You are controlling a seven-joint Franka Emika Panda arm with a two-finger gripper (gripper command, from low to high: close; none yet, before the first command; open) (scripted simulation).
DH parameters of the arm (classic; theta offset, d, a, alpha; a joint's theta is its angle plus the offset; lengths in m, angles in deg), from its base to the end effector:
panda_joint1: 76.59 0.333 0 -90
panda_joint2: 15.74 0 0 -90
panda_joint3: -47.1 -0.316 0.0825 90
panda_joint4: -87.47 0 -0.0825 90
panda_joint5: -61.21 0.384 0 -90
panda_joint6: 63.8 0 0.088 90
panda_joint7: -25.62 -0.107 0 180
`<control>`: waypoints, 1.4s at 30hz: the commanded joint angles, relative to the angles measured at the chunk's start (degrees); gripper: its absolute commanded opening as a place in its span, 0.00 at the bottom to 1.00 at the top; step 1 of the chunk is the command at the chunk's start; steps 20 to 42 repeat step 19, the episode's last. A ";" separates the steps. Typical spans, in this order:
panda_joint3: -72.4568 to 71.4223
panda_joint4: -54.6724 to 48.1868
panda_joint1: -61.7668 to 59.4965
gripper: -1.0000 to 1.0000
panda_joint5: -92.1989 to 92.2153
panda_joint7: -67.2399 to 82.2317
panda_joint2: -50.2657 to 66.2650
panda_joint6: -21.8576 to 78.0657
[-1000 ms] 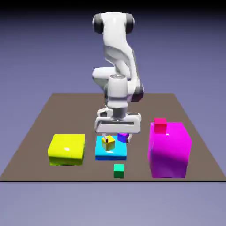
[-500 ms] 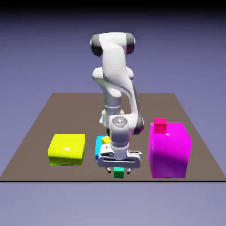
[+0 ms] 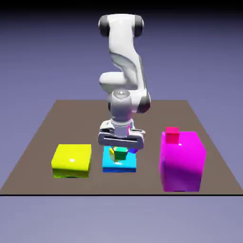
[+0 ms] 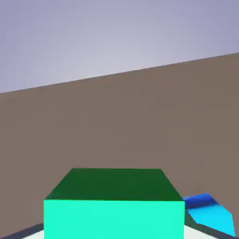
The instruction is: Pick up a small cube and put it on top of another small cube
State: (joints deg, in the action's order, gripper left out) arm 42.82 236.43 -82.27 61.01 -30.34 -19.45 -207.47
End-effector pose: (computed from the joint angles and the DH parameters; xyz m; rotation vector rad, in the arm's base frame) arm 0.4334 -0.0109 0.2757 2.7415 -1.4950 -0.0336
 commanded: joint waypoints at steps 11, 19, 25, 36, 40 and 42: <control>1.16 11.12 -1.52 0.00 2.16 -1.36 -11.26 0.07; 1.13 11.82 -1.53 1.00 2.05 -1.45 -7.71 -4.17; 1.13 11.82 -1.53 1.00 2.05 -1.45 -7.71 -4.17; 1.13 11.82 -1.53 1.00 2.05 -1.45 -7.71 -4.17; 1.13 11.82 -1.53 1.00 2.05 -1.45 -7.71 -4.17; 1.13 11.82 -1.53 1.00 2.05 -1.45 -7.71 -4.17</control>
